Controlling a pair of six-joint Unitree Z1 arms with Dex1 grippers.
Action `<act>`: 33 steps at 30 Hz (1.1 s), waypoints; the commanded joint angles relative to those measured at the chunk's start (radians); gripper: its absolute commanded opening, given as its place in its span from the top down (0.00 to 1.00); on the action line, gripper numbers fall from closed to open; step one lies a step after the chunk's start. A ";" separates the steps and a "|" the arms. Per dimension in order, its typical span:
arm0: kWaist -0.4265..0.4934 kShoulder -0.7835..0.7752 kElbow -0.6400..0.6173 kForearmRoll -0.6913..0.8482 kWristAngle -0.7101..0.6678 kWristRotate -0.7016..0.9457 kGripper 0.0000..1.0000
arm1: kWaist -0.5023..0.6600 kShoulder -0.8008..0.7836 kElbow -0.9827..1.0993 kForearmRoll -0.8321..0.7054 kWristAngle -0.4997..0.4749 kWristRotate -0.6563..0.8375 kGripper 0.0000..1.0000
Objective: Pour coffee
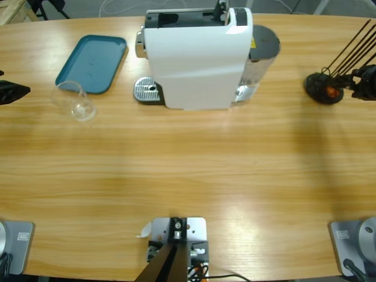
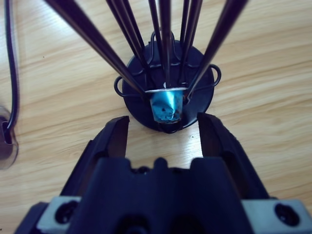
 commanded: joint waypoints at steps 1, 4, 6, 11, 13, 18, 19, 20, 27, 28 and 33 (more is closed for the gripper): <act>0.009 0.008 0.044 -0.013 0.009 -0.003 0.07 | -0.024 0.045 0.018 -0.008 -0.013 0.012 0.53; 0.009 0.008 0.045 -0.013 0.009 -0.003 0.07 | -0.031 0.051 0.014 -0.008 -0.012 0.012 0.53; 0.009 0.008 0.045 -0.014 0.009 -0.003 0.07 | -0.037 0.051 0.013 -0.011 -0.010 0.012 0.53; 0.009 0.008 0.046 -0.014 0.009 -0.003 0.07 | -0.047 0.051 0.016 -0.024 -0.004 0.009 0.53; 0.009 0.009 0.048 -0.017 0.009 -0.003 0.07 | -0.047 0.051 0.016 -0.026 -0.004 0.007 0.53; 0.009 0.009 0.048 -0.019 0.009 -0.003 0.07 | -0.047 0.064 0.015 -0.031 0.007 0.001 0.53; 0.009 0.009 0.048 -0.019 0.009 -0.003 0.07 | -0.047 0.067 0.015 -0.031 0.007 0.000 0.53; 0.009 0.009 0.049 -0.019 0.009 -0.003 0.07 | -0.047 0.069 0.015 -0.031 0.007 -0.001 0.53; 0.009 0.008 0.050 -0.019 0.010 -0.003 0.07 | -0.047 0.079 0.012 -0.034 0.015 -0.008 0.53; 0.009 0.008 0.050 -0.019 0.011 -0.003 0.07 | -0.047 0.080 0.012 -0.035 0.018 -0.010 0.54; 0.009 0.008 0.051 -0.020 0.011 -0.003 0.07 | -0.047 0.077 0.014 -0.043 0.029 -0.031 0.78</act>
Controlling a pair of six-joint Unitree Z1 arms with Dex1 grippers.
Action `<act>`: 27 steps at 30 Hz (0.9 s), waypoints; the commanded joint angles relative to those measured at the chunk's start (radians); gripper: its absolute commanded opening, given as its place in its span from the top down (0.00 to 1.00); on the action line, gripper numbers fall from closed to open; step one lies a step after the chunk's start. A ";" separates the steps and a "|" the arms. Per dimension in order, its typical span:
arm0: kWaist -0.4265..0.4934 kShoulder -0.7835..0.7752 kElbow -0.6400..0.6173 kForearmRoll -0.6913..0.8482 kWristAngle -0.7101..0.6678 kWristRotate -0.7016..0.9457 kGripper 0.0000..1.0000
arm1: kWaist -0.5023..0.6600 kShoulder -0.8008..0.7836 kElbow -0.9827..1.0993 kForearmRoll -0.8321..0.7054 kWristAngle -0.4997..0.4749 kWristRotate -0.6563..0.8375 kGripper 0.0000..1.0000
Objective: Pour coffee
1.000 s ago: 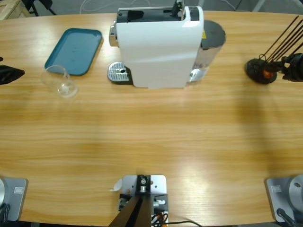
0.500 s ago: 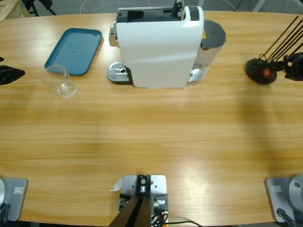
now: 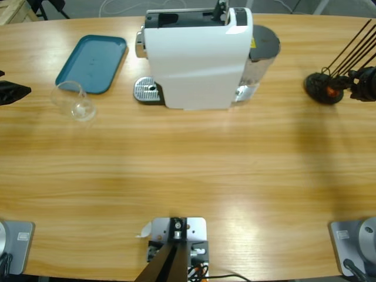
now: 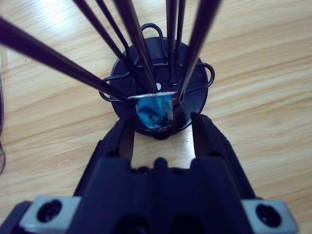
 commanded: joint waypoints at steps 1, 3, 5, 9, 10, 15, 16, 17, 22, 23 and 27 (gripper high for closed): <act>0.009 0.008 0.044 -0.012 0.010 -0.003 0.07 | -0.013 0.032 0.013 -0.021 0.025 -0.037 0.80; 0.009 0.008 0.044 -0.013 0.010 -0.003 0.07 | -0.013 0.031 0.015 -0.022 0.026 -0.045 0.91; 0.009 0.008 0.045 -0.015 0.009 -0.003 0.07 | -0.013 0.032 0.015 -0.022 0.026 -0.048 0.91; 0.009 0.007 0.048 -0.019 0.008 -0.003 0.07 | -0.013 0.031 0.017 -0.025 0.026 -0.048 1.00; 0.009 0.007 0.048 -0.019 0.008 -0.003 0.07 | -0.013 0.030 0.018 -0.025 0.026 -0.048 1.00; 0.009 0.008 0.049 -0.021 0.008 -0.003 0.07 | -0.011 0.026 0.020 -0.025 0.028 -0.048 1.00; 0.009 0.007 0.049 -0.021 0.008 -0.003 0.07 | -0.007 0.020 0.021 -0.025 0.027 -0.048 1.00; 0.009 0.006 0.049 -0.021 0.008 -0.003 0.07 | 0.000 0.009 0.023 -0.025 0.024 -0.048 1.00; 0.009 -0.004 0.051 -0.021 0.004 -0.003 0.07 | 0.047 -0.098 0.006 0.048 -0.001 -0.057 1.00; 0.009 -0.002 0.051 -0.021 0.003 -0.003 0.07 | 0.053 -0.120 -0.009 0.075 -0.003 -0.060 1.00; 0.009 0.008 0.050 -0.024 -0.011 -0.004 0.01 | 0.061 -0.198 -0.120 0.217 -0.011 -0.074 1.00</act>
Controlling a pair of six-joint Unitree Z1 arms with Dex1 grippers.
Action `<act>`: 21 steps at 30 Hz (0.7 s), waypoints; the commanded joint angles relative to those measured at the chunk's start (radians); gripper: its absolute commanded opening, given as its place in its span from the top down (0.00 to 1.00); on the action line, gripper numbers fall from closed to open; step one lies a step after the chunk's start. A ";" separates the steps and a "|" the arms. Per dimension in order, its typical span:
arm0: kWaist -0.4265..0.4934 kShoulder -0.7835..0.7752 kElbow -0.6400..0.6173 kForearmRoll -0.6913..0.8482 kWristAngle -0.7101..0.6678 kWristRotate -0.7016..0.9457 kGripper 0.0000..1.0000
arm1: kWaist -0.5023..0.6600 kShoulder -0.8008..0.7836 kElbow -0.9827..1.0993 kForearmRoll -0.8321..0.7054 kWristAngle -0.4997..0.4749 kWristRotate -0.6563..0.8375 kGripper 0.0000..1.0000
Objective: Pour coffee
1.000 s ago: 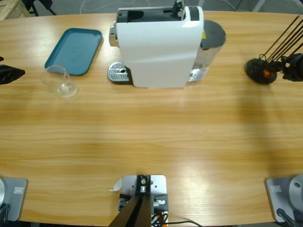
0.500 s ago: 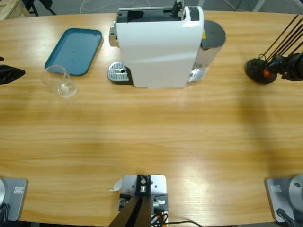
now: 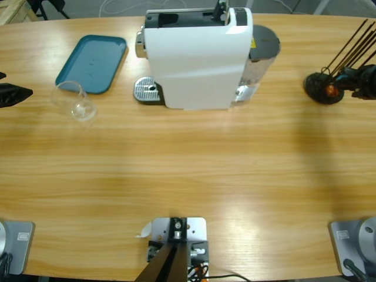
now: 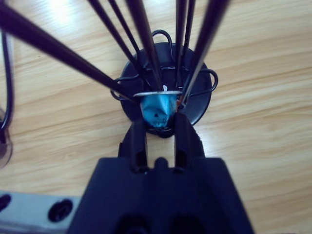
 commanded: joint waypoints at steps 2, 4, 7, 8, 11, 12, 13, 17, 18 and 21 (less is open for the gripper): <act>0.009 0.016 0.034 -0.019 -0.022 -0.007 0.00 | 0.043 -0.168 -0.178 0.261 -0.023 -0.038 1.00; 0.009 0.017 0.034 -0.019 -0.021 -0.015 0.00 | 0.047 -0.183 -0.232 0.316 -0.026 -0.044 1.00; 0.009 0.017 0.034 -0.019 -0.024 -0.017 0.00 | 0.061 -0.209 -0.297 0.393 -0.034 -0.049 1.00; 0.009 0.017 0.034 -0.018 -0.027 -0.018 0.00 | 0.068 -0.223 -0.326 0.431 -0.042 -0.050 1.00; 0.009 0.017 0.034 -0.019 -0.029 -0.022 0.00 | 0.086 -0.253 -0.397 0.522 -0.057 -0.053 1.00; 0.009 0.020 0.034 -0.019 -0.030 -0.026 0.00 | 0.091 -0.263 -0.419 0.554 -0.059 -0.056 1.00; 0.009 0.024 0.034 -0.019 -0.034 -0.031 0.00 | 0.097 -0.273 -0.440 0.586 -0.062 -0.061 1.00; 0.009 0.032 0.028 -0.018 -0.075 -0.045 0.00 | 0.166 -0.327 -0.504 0.699 -0.073 -0.135 1.00; 0.009 0.032 0.028 -0.018 -0.084 -0.048 0.00 | 0.201 -0.338 -0.511 0.715 -0.066 -0.178 1.00; 0.009 0.027 0.024 -0.016 -0.133 -0.052 0.00 | 0.351 -0.380 -0.502 0.737 0.008 -0.354 1.00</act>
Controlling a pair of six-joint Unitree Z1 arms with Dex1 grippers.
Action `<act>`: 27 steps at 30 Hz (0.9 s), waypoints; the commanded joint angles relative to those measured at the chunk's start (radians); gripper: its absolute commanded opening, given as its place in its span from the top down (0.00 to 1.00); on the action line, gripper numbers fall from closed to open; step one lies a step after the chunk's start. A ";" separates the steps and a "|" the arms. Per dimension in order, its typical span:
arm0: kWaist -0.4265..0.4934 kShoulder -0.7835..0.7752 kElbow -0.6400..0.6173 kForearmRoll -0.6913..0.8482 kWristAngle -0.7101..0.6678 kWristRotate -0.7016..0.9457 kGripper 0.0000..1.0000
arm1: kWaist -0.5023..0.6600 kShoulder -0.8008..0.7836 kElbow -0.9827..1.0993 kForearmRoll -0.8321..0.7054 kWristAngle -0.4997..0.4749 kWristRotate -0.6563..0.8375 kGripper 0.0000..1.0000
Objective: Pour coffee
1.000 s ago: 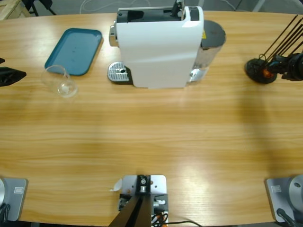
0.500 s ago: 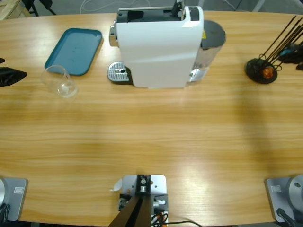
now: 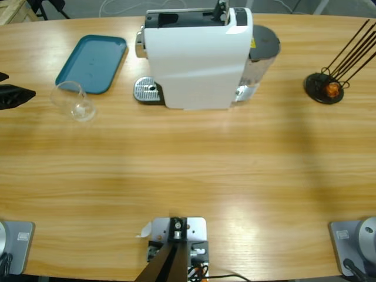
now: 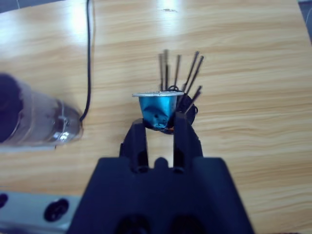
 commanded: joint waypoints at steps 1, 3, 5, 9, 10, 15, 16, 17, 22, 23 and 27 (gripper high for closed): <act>0.009 0.021 0.023 -0.011 -0.098 -0.021 0.00 | 0.291 -0.122 -0.020 0.122 0.088 -0.324 1.00; 0.009 0.020 0.018 -0.012 -0.106 -0.022 0.00 | 0.395 -0.152 -0.005 0.149 0.127 -0.403 1.00; 0.009 0.026 0.013 -0.013 -0.125 -0.022 0.00 | 0.478 -0.162 -0.005 0.184 0.158 -0.465 1.00; 0.009 0.037 -0.009 -0.013 -0.132 -0.022 0.00 | 0.597 -0.162 -0.014 0.233 0.188 -0.508 1.00; 0.009 0.035 -0.015 -0.013 -0.132 -0.021 0.00 | 0.613 -0.161 -0.014 0.242 0.189 -0.510 1.00; 0.009 0.040 -0.025 -0.013 -0.132 -0.022 0.00 | 0.643 -0.140 -0.044 0.280 0.188 -0.522 1.00; 0.009 0.043 -0.023 -0.013 -0.132 -0.022 0.00 | 0.647 -0.132 -0.053 0.282 0.188 -0.524 1.00; 0.009 0.046 -0.022 -0.012 -0.132 -0.022 0.00 | 0.656 -0.120 -0.063 0.282 0.188 -0.532 1.00; 0.009 0.022 -0.015 -0.013 -0.127 -0.022 0.00 | 0.715 -0.014 -0.112 0.273 0.206 -0.566 1.00; 0.009 0.021 -0.014 -0.015 -0.127 -0.022 0.00 | 0.718 0.017 -0.128 0.263 0.218 -0.584 1.00; 0.009 0.010 0.039 -0.099 -0.112 -0.014 0.00 | 0.718 0.123 -0.190 0.241 0.246 -0.656 1.00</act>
